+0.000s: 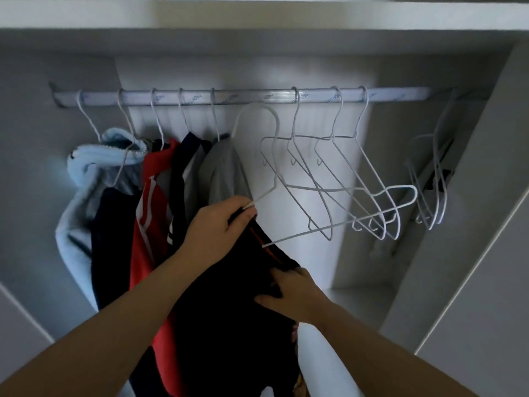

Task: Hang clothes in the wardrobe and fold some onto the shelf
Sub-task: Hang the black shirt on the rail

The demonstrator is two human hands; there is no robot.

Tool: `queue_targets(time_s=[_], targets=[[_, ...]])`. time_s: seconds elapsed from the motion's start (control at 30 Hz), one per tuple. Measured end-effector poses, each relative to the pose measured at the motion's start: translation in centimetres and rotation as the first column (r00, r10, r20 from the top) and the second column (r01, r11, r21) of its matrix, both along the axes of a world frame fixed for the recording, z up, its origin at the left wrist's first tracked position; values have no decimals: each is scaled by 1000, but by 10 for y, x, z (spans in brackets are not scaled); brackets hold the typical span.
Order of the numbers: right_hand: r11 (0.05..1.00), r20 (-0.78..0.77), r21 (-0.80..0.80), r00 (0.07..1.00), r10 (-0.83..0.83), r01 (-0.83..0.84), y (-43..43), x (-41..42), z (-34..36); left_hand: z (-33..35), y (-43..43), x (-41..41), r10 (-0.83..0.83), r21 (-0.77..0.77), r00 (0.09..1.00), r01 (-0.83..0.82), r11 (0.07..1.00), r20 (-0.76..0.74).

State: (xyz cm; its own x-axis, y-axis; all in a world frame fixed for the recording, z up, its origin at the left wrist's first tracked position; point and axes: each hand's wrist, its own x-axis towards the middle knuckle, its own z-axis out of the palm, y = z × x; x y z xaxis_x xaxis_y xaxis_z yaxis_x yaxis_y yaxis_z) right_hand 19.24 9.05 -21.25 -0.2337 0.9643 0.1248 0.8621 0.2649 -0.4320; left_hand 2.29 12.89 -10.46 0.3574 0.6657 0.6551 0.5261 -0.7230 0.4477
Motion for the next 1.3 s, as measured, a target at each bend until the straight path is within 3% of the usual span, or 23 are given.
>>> queue_targets(time_s=[0.07,0.23,0.4,0.53,0.83,0.97,1.07,1.17,1.3], targets=[[1000,113,20,993,-23,21,-4,5,-5,6,2,-11,0,10,1000,0,1000,-8],[987,-105,61,985,-139,146,-11,7,3,10,0,-22,-43,-4,998,43,999,-38],[997,-44,81,999,3,0,-20,8,5,11,-12,-9,-32,10,999,32,999,-25],[961,-221,258,975,-40,98,-27,9,25,16,-28,17,-10,21,999,11,1000,-34],[982,-528,110,846,-73,154,-57,26,46,26,-76,61,50,-10,999,-50,999,20],[999,-400,49,916,25,-6,-74,35,39,33,-98,69,41,9,998,-41,999,47],[996,-247,79,967,56,-37,-89,51,31,35,-111,68,48,16,997,-49,999,58],[994,-269,43,957,104,-96,-108,65,25,36,-123,60,83,18,995,-84,996,57],[983,76,109,987,140,-148,-125,87,4,39,-132,39,178,49,983,-180,982,34]])
